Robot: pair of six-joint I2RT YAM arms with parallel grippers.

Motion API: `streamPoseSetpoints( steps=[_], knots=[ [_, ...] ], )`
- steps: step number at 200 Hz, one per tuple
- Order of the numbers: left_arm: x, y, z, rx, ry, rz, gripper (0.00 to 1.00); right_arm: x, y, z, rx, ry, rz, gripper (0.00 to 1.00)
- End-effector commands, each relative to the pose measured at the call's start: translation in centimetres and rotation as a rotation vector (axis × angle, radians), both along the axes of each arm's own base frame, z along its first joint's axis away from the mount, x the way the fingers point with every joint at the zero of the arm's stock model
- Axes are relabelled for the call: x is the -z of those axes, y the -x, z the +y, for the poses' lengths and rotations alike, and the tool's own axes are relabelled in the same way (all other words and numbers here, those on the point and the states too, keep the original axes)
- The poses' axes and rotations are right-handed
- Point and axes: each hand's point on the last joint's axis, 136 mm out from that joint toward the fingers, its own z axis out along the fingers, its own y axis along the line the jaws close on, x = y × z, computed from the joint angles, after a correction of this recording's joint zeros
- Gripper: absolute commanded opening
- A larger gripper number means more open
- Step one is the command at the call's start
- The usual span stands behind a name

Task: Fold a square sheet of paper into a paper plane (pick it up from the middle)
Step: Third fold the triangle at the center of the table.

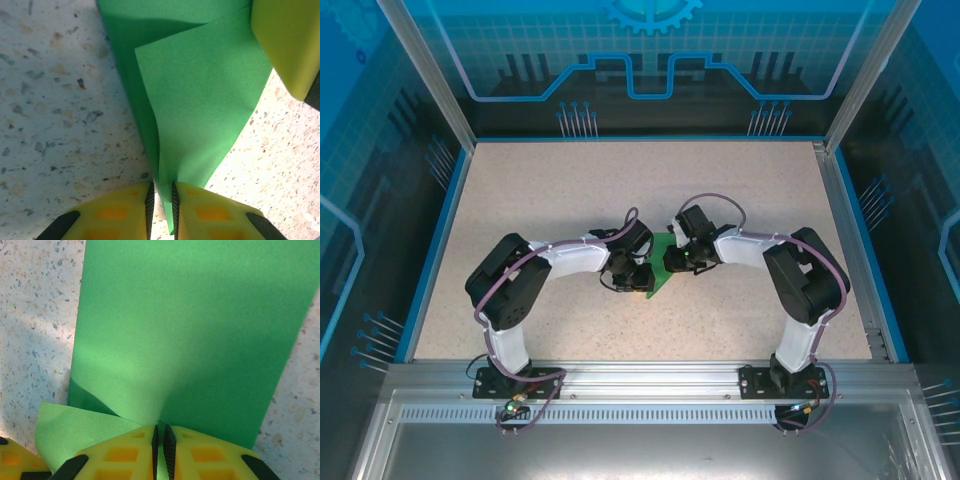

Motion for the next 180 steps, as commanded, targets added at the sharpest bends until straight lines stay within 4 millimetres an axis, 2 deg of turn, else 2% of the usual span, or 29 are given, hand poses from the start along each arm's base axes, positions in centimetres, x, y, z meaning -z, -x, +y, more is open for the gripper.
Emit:
streamPoseSetpoints(
  steps=[1,75,105,149,180],
  knots=[
    [0.5,-0.4,-0.2,0.020,-0.026,-0.006,0.19,4.2,4.8,-2.4,-0.011,0.133,0.176,0.16],
    [1.0,-0.1,0.3,0.032,-0.058,0.005,0.16,4.2,4.7,-2.3,-0.009,0.134,0.175,0.16],
    [-1.2,-0.9,0.3,0.017,-0.052,-0.047,0.17,4.3,4.8,-2.3,-0.010,0.133,0.180,0.16],
    [-6.0,-2.5,-0.1,-0.002,-0.018,-0.149,0.19,4.3,4.7,-2.2,-0.015,0.129,0.179,0.16],
    [-7.4,-2.7,-1.1,0.007,0.036,-0.155,0.18,4.3,4.8,-2.1,-0.014,0.124,0.181,0.16]
  ],
)
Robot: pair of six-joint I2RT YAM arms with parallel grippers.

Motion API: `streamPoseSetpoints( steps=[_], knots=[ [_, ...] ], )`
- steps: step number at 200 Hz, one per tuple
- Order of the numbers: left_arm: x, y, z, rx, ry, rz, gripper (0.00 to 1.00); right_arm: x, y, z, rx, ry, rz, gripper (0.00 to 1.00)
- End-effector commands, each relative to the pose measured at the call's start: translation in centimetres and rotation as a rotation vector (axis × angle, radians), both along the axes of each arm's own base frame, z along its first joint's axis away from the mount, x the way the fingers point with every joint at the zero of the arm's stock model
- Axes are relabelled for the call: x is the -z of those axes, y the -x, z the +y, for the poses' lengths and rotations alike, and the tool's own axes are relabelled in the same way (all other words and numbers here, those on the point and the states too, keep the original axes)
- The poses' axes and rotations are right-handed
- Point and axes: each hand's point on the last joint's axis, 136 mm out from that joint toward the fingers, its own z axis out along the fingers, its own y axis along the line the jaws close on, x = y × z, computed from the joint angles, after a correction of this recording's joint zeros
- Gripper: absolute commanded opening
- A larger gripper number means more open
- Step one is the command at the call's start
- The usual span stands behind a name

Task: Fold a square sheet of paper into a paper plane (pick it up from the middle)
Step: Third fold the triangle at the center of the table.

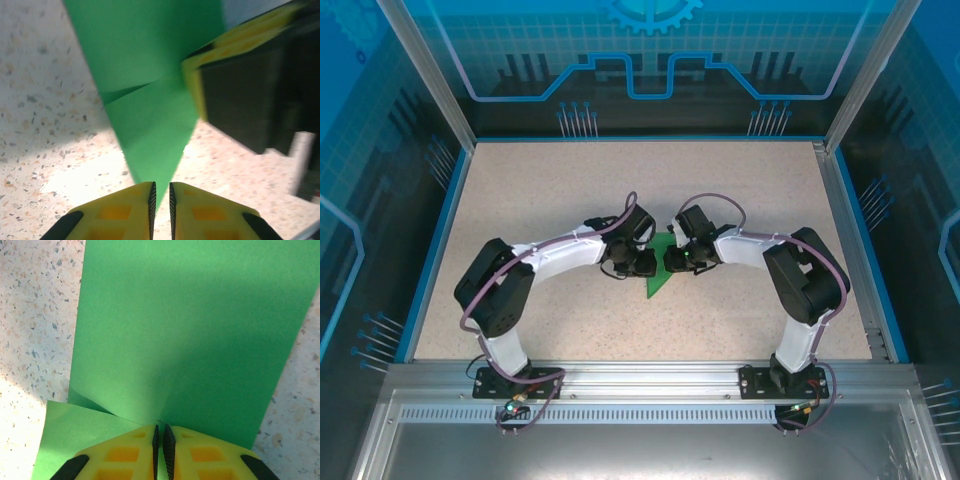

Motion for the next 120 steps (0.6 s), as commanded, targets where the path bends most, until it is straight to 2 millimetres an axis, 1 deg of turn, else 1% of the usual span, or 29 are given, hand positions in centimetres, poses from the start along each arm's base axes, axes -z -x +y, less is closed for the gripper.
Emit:
streamPoseSetpoints(
  steps=[1,31,45,59,77,89,120],
  knots=[
    [-1.9,0.0,-0.6,0.015,0.031,-0.017,0.18,4.4,4.8,-2.1,-0.014,0.123,0.181,0.16],
    [-0.6,0.4,-2.4,0.050,0.097,0.047,0.13,4.4,4.8,-2.0,-0.015,0.117,0.183,0.15],
    [0.1,0.5,-2.7,0.059,0.105,0.065,0.11,4.3,4.8,-2.0,-0.014,0.113,0.185,0.16],
    [0.8,0.7,-2.7,0.065,0.105,0.080,0.09,4.3,4.8,-1.9,-0.016,0.105,0.186,0.15],
    [1.3,1.4,-2.9,0.084,0.116,0.094,0.08,4.4,4.8,-1.9,-0.015,0.105,0.190,0.15],
    [1.9,1.9,-2.7,0.093,0.103,0.106,0.08,4.5,4.8,-1.8,-0.017,0.102,0.191,0.15],
    [2.9,1.8,-2.7,0.093,0.097,0.108,0.07,4.5,4.8,-1.8,-0.017,0.101,0.194,0.15]
  ],
)
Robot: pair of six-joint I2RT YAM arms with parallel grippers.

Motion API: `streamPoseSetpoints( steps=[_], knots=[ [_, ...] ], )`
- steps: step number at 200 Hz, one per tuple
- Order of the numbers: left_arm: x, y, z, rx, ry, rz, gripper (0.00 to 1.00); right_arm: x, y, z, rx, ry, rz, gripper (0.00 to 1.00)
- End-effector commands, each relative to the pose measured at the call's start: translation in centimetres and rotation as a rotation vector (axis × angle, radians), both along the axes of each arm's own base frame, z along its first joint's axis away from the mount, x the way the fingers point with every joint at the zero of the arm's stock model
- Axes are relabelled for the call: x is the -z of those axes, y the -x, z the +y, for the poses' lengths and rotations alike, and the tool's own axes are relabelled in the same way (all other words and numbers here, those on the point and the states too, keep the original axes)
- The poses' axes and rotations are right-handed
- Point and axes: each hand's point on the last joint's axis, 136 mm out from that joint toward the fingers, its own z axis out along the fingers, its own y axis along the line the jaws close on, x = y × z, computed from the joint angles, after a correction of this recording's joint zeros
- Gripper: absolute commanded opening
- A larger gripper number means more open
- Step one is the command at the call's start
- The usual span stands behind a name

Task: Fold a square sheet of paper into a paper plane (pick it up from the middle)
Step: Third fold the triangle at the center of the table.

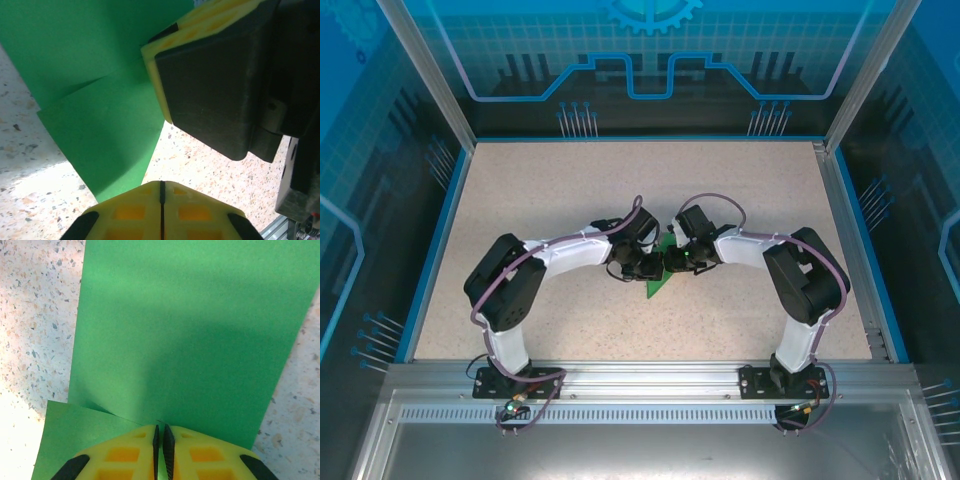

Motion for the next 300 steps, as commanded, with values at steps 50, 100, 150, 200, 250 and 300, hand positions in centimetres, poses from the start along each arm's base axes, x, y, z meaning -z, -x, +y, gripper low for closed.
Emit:
streamPoseSetpoints(
  steps=[50,100,150,200,250,300],
  knots=[
    [2.4,0.7,-0.4,0.054,-0.022,0.025,0.07,4.4,4.8,-1.9,-0.015,0.108,0.194,0.15],
    [3.4,0.9,0.0,0.051,-0.040,0.027,0.07,4.6,5.1,-1.9,-0.017,0.112,0.201,0.15],
    [3.9,1.0,0.0,0.041,-0.032,0.041,0.07,4.7,5.2,-2.1,-0.020,0.119,0.203,0.15],
    [4.2,1.2,0.3,0.038,-0.035,0.048,0.07,5.0,5.4,-2.3,-0.021,0.127,0.208,0.15],
    [4.8,2.0,0.9,0.039,-0.043,0.065,0.07,5.0,5.4,-2.5,-0.023,0.137,0.206,0.15],
    [5.9,2.8,1.8,0.037,-0.070,0.083,0.07,4.6,5.1,-2.5,-0.024,0.142,0.195,0.15]
  ],
)
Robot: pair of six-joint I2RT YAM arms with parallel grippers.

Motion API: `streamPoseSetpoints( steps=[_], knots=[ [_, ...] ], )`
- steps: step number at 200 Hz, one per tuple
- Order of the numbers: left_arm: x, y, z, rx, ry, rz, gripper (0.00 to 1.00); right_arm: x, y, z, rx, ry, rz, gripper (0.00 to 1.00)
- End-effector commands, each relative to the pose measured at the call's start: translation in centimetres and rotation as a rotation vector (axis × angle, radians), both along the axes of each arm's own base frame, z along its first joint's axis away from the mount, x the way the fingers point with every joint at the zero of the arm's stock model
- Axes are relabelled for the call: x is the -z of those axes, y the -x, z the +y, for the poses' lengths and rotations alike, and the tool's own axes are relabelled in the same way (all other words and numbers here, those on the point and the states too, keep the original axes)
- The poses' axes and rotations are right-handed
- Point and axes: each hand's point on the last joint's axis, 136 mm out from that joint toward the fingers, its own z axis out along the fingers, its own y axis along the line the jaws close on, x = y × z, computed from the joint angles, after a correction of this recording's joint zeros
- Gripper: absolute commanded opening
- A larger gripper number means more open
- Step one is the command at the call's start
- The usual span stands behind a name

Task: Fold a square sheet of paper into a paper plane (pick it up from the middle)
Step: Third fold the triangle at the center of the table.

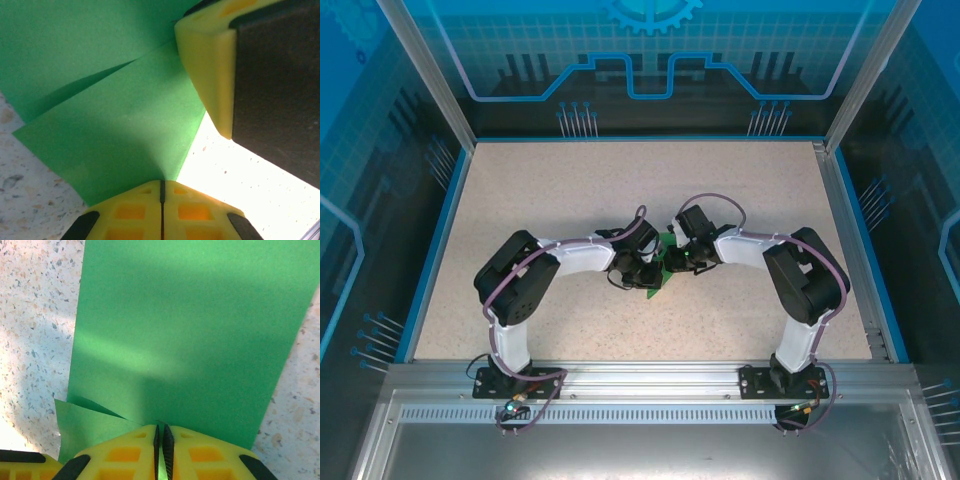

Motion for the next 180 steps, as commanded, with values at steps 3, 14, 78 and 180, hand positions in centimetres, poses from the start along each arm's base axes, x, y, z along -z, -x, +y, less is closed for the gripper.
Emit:
streamPoseSetpoints(
  steps=[3,14,78,180],
  knots=[
    [2.1,2.2,1.8,0.007,-0.069,0.076,0.07,4.5,5.1,-2.4,-0.024,0.139,0.193,0.15],
    [2.3,2.3,1.9,0.008,-0.071,0.080,0.07,4.2,4.9,-2.4,-0.022,0.135,0.186,0.15],
    [3.7,3.1,2.7,0.021,-0.098,0.091,0.06,0.0,2.7,-1.4,0.011,0.037,0.095,0.27],
    [4.7,3.5,2.7,0.045,-0.081,0.087,0.05,-4.8,4.0,-0.2,0.210,-0.314,0.058,0.13]
  ],
)
